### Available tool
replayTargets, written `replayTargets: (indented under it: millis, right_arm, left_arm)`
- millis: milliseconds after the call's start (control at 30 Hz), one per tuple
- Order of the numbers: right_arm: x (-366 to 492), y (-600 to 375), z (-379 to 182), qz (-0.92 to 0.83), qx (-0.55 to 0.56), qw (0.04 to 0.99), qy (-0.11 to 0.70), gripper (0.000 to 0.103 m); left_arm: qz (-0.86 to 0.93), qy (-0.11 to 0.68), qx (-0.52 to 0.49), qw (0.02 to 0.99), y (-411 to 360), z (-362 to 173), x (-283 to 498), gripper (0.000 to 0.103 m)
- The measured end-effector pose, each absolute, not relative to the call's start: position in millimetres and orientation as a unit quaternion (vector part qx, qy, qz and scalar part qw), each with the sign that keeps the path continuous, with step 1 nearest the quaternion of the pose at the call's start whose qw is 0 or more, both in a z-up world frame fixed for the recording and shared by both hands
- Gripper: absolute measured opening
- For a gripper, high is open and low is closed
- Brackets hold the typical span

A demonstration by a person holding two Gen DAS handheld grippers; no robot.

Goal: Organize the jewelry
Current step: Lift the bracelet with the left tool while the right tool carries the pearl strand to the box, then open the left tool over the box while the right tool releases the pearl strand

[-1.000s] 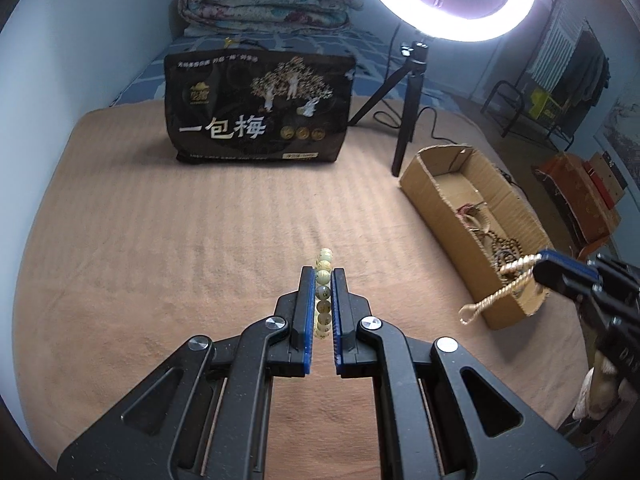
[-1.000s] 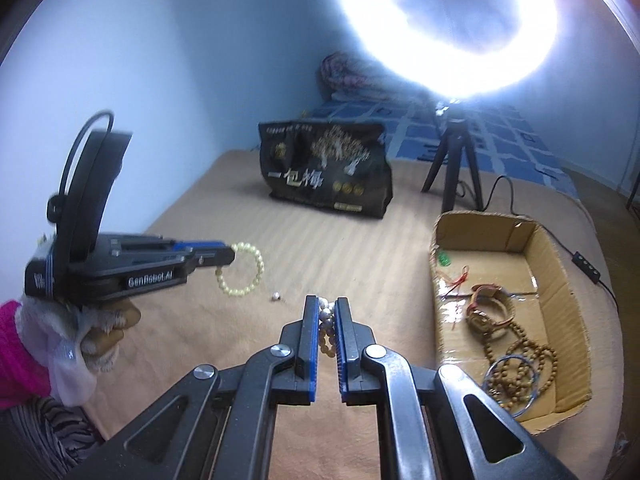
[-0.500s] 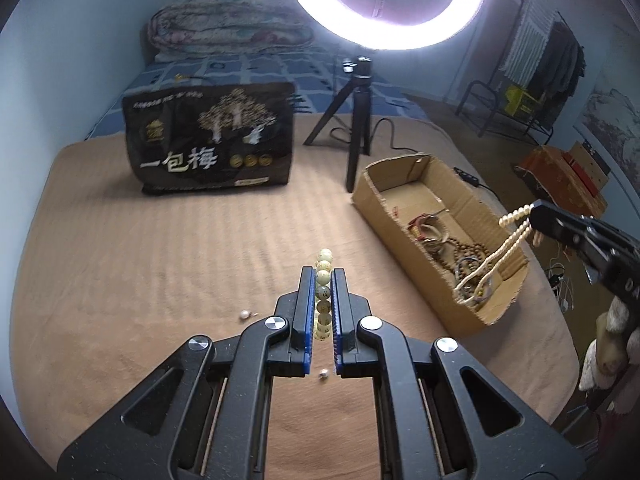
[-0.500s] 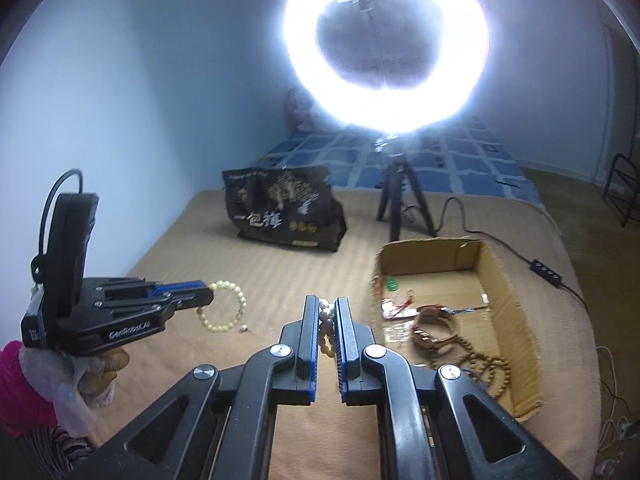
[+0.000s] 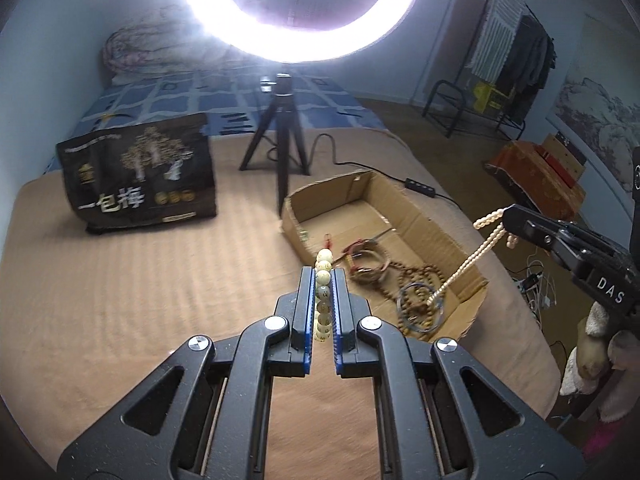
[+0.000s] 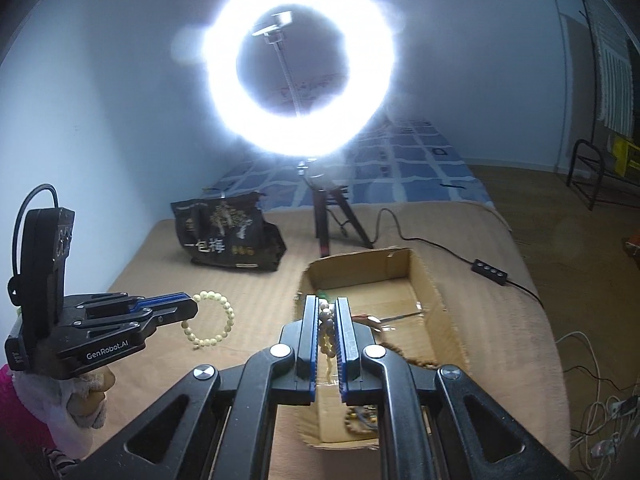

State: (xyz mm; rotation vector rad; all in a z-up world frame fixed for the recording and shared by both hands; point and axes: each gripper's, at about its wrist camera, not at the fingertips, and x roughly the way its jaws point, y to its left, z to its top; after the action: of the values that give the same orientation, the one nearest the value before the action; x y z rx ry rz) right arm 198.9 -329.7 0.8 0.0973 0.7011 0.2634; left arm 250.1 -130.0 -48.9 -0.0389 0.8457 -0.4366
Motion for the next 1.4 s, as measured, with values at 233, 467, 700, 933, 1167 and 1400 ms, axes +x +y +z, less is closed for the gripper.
replayTargets:
  millis: [233, 467, 700, 933, 1167, 1400]
  right_arm:
    - [207, -352, -10, 0.109, 0.053, 0.927, 0.355, 0.005]
    - [213, -372, -28, 0.095, 0.064, 0.919, 0.377, 0.005]
    - [219, -381, -46, 0.090, 0.072, 0.909, 0.400, 0.005]
    - [222, -381, -55, 0.089, 0.071, 0.905, 0.410, 0.005]
    - [224, -381, -65, 0.085, 0.067, 0.900, 0.423, 0.005]
    - [227, -379, -74, 0.090, 0.072, 0.892, 0.437, 0.005]
  left_arm:
    - [-0.222, 0.410, -0.012, 0.885, -162, -55, 263, 0.005]
    - [-0.225, 0.403, 0.007, 0.887, -188, -59, 273, 0.005]
    - [-0.224, 0.395, 0.029, 0.890, -206, -65, 286, 0.005]
    - [-0.219, 0.394, 0.036, 0.892, -215, -71, 298, 0.005]
    - [-0.212, 0.402, 0.033, 0.890, -216, -80, 312, 0.005]
    - [-0.206, 0.415, 0.027, 0.886, -217, -86, 327, 0.005]
